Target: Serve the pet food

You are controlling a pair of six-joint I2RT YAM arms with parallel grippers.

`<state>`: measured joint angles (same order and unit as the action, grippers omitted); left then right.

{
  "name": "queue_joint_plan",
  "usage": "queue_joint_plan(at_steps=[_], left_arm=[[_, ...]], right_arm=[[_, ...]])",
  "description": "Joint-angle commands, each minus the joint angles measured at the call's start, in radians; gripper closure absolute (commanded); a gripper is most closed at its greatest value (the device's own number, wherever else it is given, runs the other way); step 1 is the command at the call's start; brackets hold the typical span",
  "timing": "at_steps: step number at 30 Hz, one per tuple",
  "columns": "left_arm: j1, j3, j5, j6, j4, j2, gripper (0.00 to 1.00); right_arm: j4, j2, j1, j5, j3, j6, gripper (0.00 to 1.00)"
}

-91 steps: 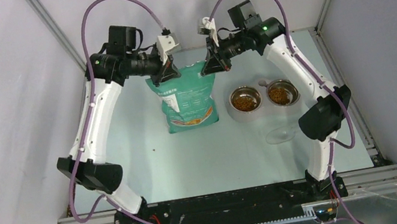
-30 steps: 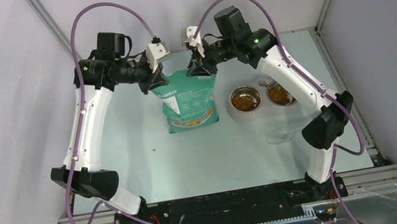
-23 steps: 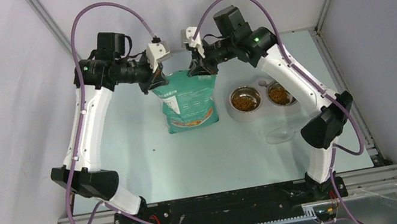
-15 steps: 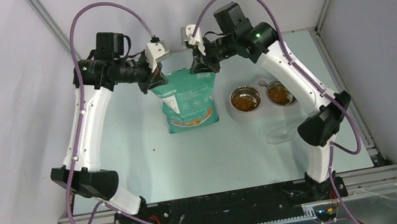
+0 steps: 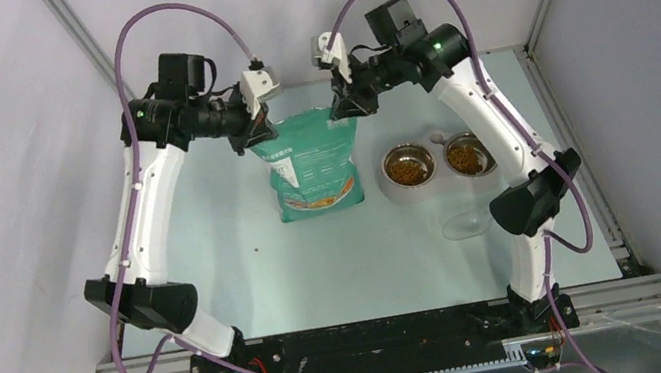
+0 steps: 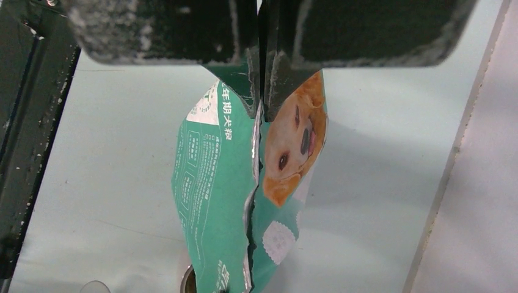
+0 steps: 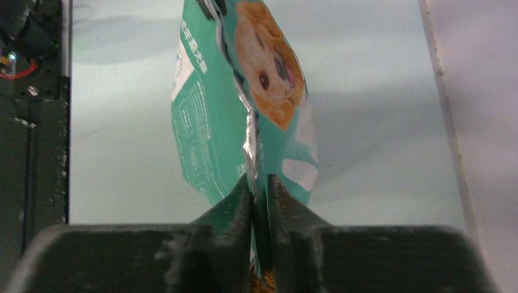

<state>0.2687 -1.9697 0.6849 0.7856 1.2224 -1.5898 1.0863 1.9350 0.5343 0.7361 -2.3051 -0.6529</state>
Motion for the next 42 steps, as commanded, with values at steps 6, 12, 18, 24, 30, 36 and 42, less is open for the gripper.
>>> queue_joint_plan(at_steps=[6,12,18,24,30,36,42], left_arm=[[-0.031,-0.024,-0.024,-0.004,0.011,0.017,1.0],[-0.033,-0.018,-0.049,-0.007,0.016,0.015,0.78],[-0.059,0.004,-0.069,0.024,0.039,0.031,0.82],[-0.093,-0.016,-0.031,0.025,0.078,0.024,1.0],[-0.112,0.005,-0.016,-0.01,0.067,0.042,1.0],[-0.112,0.054,0.007,-0.057,0.009,0.061,0.92],[-0.112,0.066,0.012,-0.066,-0.007,0.063,1.0]], right_arm=[[0.058,-0.023,-0.094,-0.025,-0.043,0.001,1.0],[0.073,-0.024,-0.108,0.006,-0.048,0.001,1.0],[0.072,-0.022,-0.106,0.006,-0.046,0.009,1.0],[0.066,-0.019,-0.103,0.008,-0.045,0.014,1.0],[0.074,-0.024,-0.109,0.016,-0.039,-0.002,1.0],[0.05,-0.056,-0.102,0.05,0.04,-0.025,0.65],[0.056,-0.053,-0.107,0.071,0.035,-0.041,1.0]])
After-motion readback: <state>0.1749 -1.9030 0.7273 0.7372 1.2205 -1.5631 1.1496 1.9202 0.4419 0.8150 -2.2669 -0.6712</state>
